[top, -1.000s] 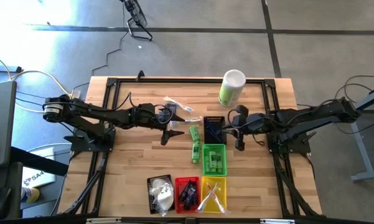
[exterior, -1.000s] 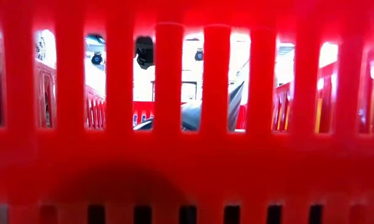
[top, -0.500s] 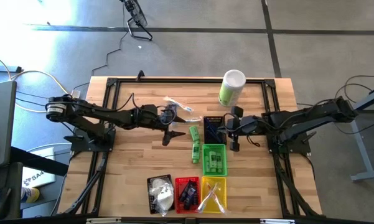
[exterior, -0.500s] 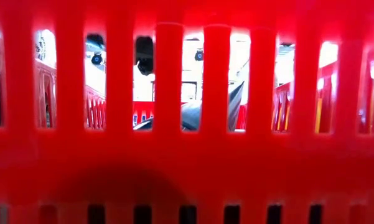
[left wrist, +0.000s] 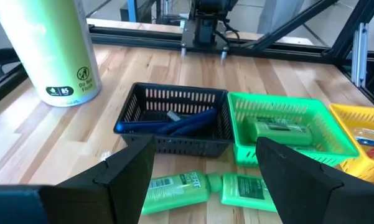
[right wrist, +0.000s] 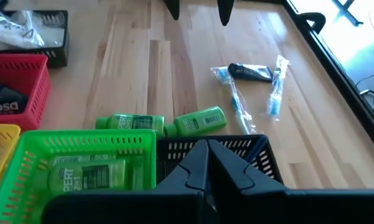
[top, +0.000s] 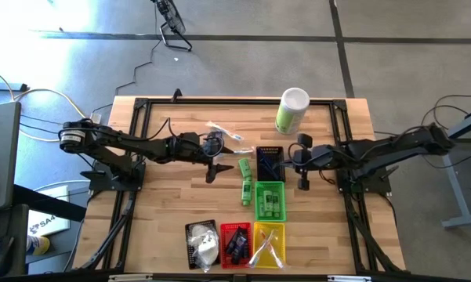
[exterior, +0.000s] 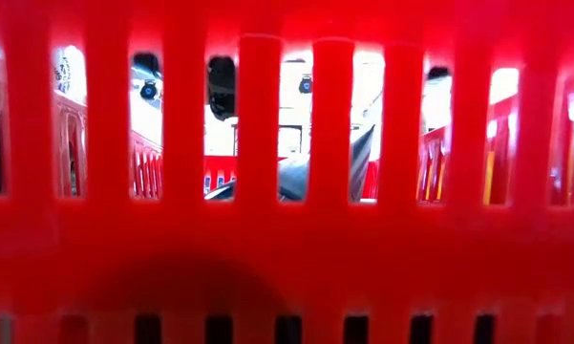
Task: Pick & Place Travel size toiletries
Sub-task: Put the green shampoo into the green bin
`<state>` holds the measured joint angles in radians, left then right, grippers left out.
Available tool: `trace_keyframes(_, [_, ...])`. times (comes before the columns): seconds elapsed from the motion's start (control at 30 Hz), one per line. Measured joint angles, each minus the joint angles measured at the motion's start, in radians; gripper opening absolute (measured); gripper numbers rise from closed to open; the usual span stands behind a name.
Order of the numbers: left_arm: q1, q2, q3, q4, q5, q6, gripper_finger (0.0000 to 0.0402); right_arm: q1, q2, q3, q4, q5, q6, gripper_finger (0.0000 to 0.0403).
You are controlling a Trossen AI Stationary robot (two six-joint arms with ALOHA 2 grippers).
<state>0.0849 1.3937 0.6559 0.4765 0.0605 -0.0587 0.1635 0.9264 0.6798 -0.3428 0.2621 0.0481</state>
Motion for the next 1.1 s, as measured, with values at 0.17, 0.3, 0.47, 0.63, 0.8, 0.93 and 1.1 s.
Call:
trace_keyframes(0.17, [0.000,0.000,0.000,-0.001,-0.001,-0.026,0.0273,0.000,-0.088,-0.130,0.135,-0.002,0.010,0.0003])
trace_keyframes(0.3, [0.000,0.000,0.000,0.000,-0.002,-0.052,0.0273,0.000,-0.173,-0.189,0.185,-0.003,-0.005,0.0004])
trace_keyframes(0.47, [0.000,0.000,0.000,0.000,-0.062,-0.076,0.0273,0.000,-0.266,-0.215,0.197,0.000,0.005,0.0004])
trace_keyframes(0.63, [0.000,0.019,0.000,-0.002,-0.114,-0.104,0.0273,0.000,-0.315,-0.236,0.202,0.010,0.007,0.0004])
trace_keyframes(0.8, [0.000,0.093,0.030,-0.004,-0.120,-0.129,0.0242,0.000,-0.318,-0.238,0.198,0.053,0.007,0.0004])
trace_keyframes(0.93, [0.000,0.157,0.090,-0.009,-0.121,-0.130,0.0195,0.000,-0.318,-0.238,0.203,0.053,0.007,0.0004])
trace_keyframes(1.1, [0.000,0.212,0.156,-0.053,-0.121,-0.129,0.0144,0.000,-0.318,-0.238,0.202,0.054,0.007,0.0004])
